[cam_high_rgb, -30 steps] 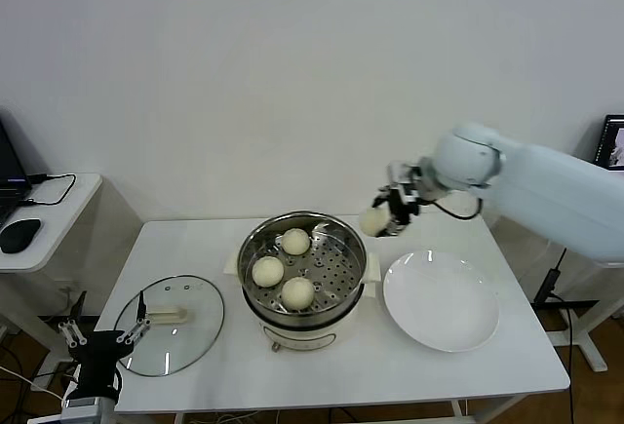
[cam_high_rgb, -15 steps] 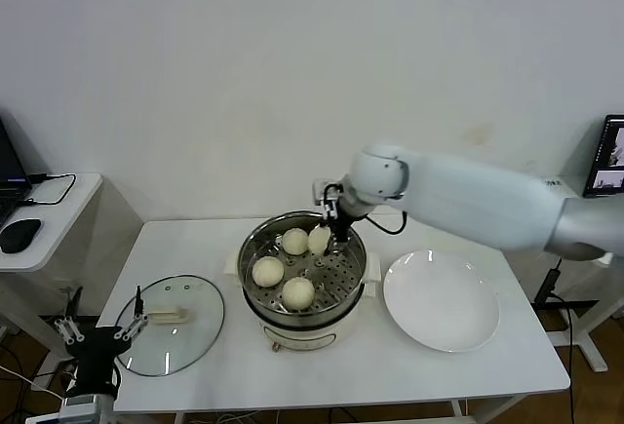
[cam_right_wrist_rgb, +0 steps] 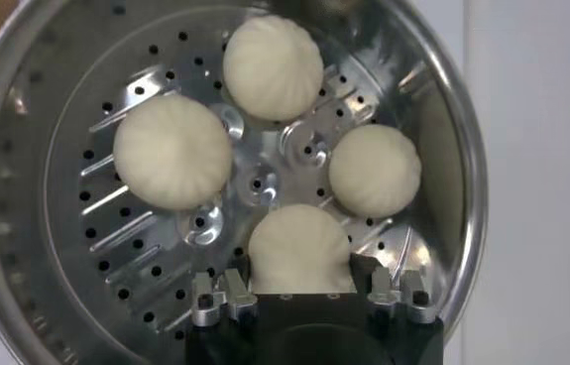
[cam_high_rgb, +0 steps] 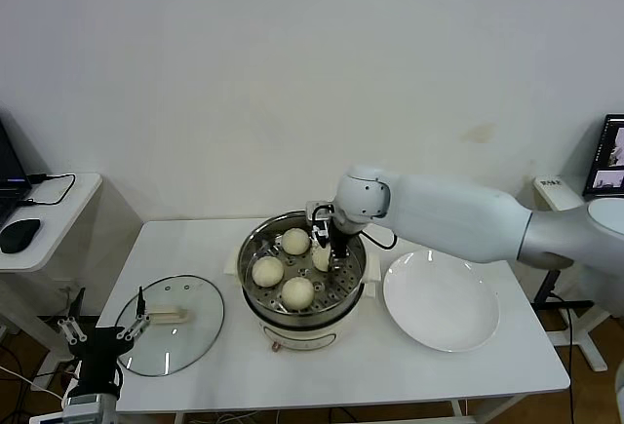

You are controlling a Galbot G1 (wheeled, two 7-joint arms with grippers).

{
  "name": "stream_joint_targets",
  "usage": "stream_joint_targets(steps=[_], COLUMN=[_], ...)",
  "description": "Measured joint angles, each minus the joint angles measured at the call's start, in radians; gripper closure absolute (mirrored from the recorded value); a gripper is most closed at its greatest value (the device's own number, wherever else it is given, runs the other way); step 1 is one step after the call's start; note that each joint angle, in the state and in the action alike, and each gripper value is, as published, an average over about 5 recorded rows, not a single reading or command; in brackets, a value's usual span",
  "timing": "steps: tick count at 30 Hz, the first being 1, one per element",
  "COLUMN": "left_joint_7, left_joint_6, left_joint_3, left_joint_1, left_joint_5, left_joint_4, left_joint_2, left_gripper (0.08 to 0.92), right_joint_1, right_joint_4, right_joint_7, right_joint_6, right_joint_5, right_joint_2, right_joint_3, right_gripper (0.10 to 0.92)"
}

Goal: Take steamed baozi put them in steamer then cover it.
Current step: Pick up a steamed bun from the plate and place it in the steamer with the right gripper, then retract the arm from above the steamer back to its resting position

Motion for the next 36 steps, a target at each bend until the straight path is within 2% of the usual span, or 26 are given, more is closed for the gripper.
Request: stream_joint_targets(steps=[3, 6, 13, 19, 28, 36], left_joint_7=[0.0, 0.0, 0.001, 0.001, -0.002, -0.015], left_joint_6=[0.0, 0.0, 0.0, -0.001, -0.01, -0.024], left_joint_3=[-0.002, -0.004, 0.005, 0.013, 0.02, 0.05], left_joint_1=[0.002, 0.002, -0.008, -0.012, -0.014, -0.027], left_joint_5=[0.0, 0.0, 0.0, 0.001, 0.01, 0.038], left_joint_4=[0.0, 0.0, 0.01, 0.019, 0.045, 0.079], left_joint_2=[0.001, 0.002, 0.001, 0.001, 0.001, -0.011], left_gripper=[0.177, 0.177, 0.177, 0.177, 0.177, 0.177], right_joint_1=[-0.003, 0.0, 0.001, -0.059, -0.418, -0.9], right_joint_4=[0.003, 0.016, 0.097, 0.203, 0.32, 0.356], right_joint_7=[0.004, 0.011, 0.073, 0.218, 0.522, 0.659], right_joint_6=[-0.004, -0.01, -0.018, 0.018, 0.22, 0.46], right_joint_5=[-0.003, 0.003, 0.053, 0.125, 0.153, 0.031], right_joint_2=[-0.004, -0.015, -0.089, -0.202, -0.352, -0.312], right_joint_3=[0.009, 0.023, 0.077, 0.158, 0.485, 0.954], right_gripper=[0.259, 0.213, 0.203, 0.203, 0.203, 0.203])
